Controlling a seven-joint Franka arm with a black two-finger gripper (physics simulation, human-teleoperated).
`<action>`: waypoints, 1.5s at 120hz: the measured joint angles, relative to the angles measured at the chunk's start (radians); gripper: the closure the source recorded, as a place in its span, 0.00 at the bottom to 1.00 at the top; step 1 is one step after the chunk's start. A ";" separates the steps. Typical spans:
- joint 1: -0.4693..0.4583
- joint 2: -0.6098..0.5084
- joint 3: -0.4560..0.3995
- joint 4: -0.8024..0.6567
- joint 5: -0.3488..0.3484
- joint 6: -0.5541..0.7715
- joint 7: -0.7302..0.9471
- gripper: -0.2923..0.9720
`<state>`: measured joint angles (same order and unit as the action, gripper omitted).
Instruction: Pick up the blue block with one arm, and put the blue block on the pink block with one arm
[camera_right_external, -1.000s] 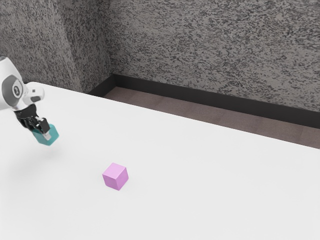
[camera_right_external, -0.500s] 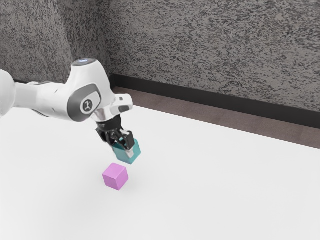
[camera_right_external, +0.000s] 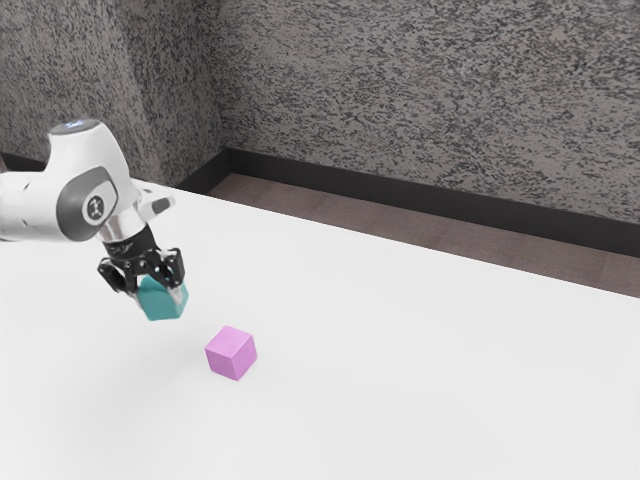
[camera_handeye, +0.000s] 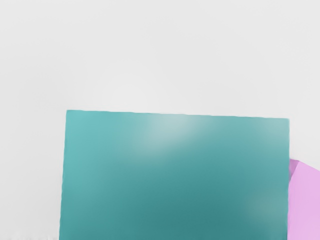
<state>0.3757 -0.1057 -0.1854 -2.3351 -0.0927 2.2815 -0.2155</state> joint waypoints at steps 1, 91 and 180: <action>0.000 0.002 0.000 0.000 0.000 0.000 -0.003 0.61; -0.023 0.047 -0.180 0.004 -0.020 0.006 -0.145 0.51; 0.000 0.025 -0.238 -0.024 0.092 0.063 0.016 0.51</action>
<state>0.3756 -0.0807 -0.4234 -2.3589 -0.0012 2.3445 -0.1995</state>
